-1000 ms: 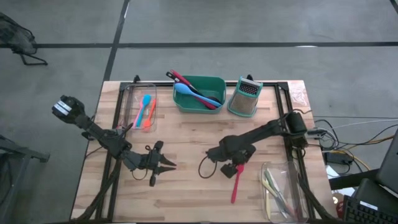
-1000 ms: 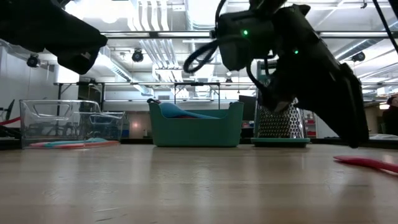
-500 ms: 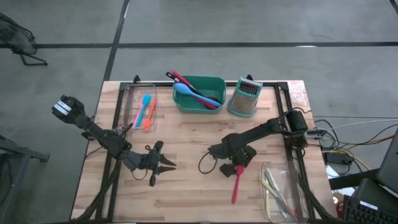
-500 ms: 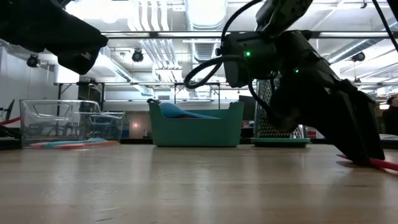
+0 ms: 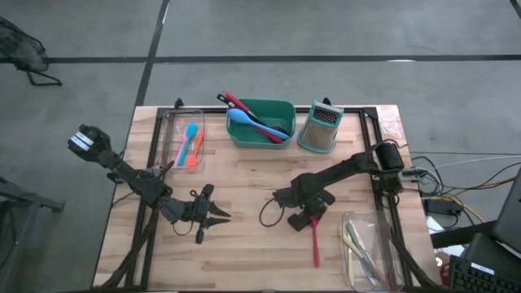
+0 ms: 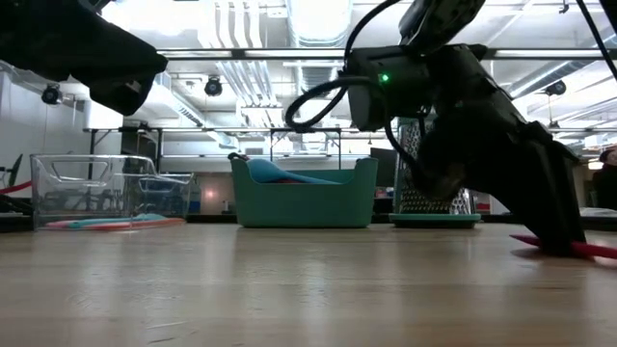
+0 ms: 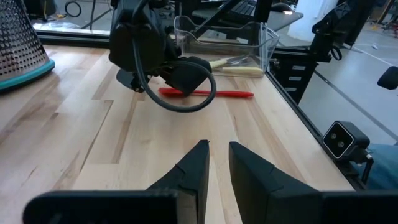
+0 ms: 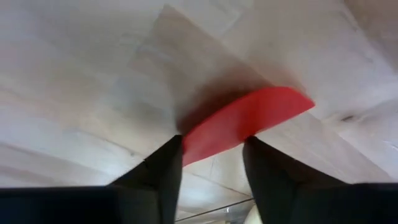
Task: Pick & Place Kitchen Items
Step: Put the red spatula into the left transparent bin
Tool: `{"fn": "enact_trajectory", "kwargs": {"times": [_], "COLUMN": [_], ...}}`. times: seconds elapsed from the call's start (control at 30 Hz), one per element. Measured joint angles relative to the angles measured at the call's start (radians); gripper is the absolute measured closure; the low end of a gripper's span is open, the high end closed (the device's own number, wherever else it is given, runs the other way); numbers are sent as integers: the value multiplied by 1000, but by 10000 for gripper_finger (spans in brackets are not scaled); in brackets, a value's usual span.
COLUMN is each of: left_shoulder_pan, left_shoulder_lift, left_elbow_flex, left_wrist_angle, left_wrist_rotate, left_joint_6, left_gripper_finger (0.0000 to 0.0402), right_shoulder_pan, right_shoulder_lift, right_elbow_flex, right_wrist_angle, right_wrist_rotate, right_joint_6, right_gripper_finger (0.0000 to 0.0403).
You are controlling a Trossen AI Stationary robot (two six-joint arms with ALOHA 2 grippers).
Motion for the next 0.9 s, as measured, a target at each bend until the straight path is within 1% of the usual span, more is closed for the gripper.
{"fn": "enact_trajectory", "kwargs": {"times": [0.13, 0.33, 0.4, 0.47, 0.6, 0.73, 0.9], "left_shoulder_pan": [0, 0, 0, 0, 0, 0, 0], "left_shoulder_lift": [0, 0, 0, 0, 0, 5, 5], "left_elbow_flex": [0, 0, 0, 0, -1, -3, -3], "left_wrist_angle": [0, 0, -1, -1, -6, -11, -9], "left_wrist_rotate": [0, 0, 0, 0, 0, 0, 0], "left_joint_6": [2, 2, 2, 2, 2, 1, -3], "left_gripper_finger": [335, 335, 335, 335, 335, 335, 335], "right_shoulder_pan": [3, 8, 10, 16, 30, 42, 52], "right_shoulder_lift": [0, 3, 3, 2, -4, -22, -54], "right_elbow_flex": [5, 33, 53, 70, 88, 118, 115], "right_wrist_angle": [10, 19, 7, 10, 2, -17, -47], "right_wrist_rotate": [1, 8, 28, 79, 91, 93, 74], "right_joint_6": [-22, -70, -80, -94, -95, -40, 24], "right_gripper_finger": [296, 354, 373, 390, 392, 391, 390]}}
